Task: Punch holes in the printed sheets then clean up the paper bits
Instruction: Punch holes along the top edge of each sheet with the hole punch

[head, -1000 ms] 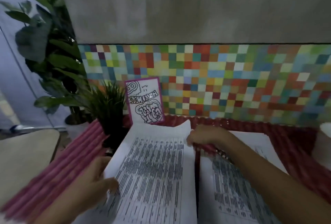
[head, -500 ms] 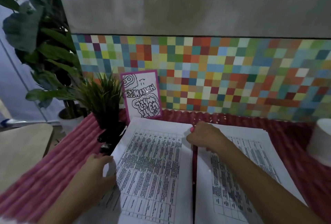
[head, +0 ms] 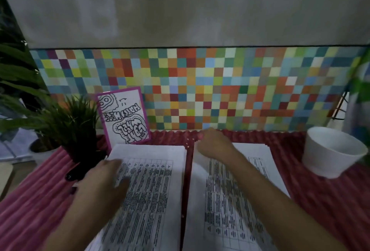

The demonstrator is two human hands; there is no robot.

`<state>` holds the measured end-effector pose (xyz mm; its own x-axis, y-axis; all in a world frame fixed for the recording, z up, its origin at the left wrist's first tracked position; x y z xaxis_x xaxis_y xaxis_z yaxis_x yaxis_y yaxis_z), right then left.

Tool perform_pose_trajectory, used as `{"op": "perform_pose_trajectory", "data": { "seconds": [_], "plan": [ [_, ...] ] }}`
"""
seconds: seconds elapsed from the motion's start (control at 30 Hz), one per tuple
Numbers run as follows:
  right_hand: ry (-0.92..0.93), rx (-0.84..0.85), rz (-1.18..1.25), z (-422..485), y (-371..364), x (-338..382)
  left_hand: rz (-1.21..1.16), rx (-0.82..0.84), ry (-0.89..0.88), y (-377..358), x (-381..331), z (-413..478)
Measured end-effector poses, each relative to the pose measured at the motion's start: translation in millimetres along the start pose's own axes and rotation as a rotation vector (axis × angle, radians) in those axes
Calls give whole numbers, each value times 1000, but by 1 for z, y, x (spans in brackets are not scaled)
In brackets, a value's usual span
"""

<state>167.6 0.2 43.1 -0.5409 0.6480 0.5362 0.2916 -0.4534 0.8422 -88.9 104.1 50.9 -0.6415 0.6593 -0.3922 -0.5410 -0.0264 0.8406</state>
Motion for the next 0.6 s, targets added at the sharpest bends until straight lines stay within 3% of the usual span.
{"op": "perform_pose_trajectory", "data": {
  "seconds": [0.1,0.27,0.4,0.6],
  "plan": [
    [-15,-76,-93,20,24,-32,-268,43,-45,-39,-73,24],
    [-26,-12,-57,38,12,-65,-121,168,-19,-132,-136,52],
    [4,-16,-66,55,-5,-74,-80,-59,-36,-152,-138,50],
    [39,-86,-51,52,-16,-70,-281,-48,39,-159,-132,45]
  ]
}}
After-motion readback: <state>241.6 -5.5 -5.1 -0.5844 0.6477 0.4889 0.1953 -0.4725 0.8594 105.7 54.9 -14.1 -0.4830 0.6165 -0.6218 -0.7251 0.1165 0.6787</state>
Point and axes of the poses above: each hand's wrist, its own z-axis towards the middle knuckle, its own y-axis out of the back of the hand, x = y × z, the point moved 5 cm from there along z, towards the middle knuckle, and after that the axes turned 8 degrees about -x, right-handed, at the moved point
